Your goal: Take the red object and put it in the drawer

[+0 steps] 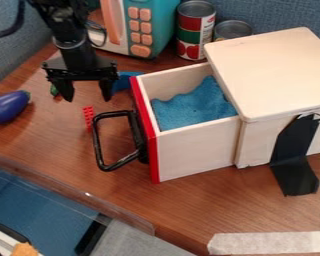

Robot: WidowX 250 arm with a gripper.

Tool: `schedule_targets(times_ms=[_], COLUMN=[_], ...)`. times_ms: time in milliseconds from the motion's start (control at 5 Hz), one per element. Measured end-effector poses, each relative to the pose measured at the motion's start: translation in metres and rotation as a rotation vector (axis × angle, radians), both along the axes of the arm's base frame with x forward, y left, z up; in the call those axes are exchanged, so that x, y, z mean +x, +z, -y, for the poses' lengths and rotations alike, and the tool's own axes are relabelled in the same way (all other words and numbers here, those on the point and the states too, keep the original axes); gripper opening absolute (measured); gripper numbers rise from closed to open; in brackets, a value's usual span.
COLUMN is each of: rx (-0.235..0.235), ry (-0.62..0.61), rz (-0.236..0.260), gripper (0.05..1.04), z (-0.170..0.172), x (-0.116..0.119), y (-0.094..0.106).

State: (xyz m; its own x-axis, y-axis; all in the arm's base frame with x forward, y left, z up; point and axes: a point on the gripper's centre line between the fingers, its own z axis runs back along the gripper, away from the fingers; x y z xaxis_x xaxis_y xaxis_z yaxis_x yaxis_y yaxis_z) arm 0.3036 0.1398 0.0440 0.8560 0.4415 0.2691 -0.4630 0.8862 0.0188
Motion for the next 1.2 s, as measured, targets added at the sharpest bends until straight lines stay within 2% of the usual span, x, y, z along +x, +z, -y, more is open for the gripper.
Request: schedule_targets(times_ms=[200, 600, 1200], rx=[-0.002, 0.002, -0.028], ry=[0.038, 0.122, 0.185], rz=[-0.026, -0.011, -0.047], gripper=[1.001, 1.001, 1.001], z=[0.003, 0.002, -0.001], x=[0.002, 0.002, -0.008], y=[-0.01, -0.014, -0.016])
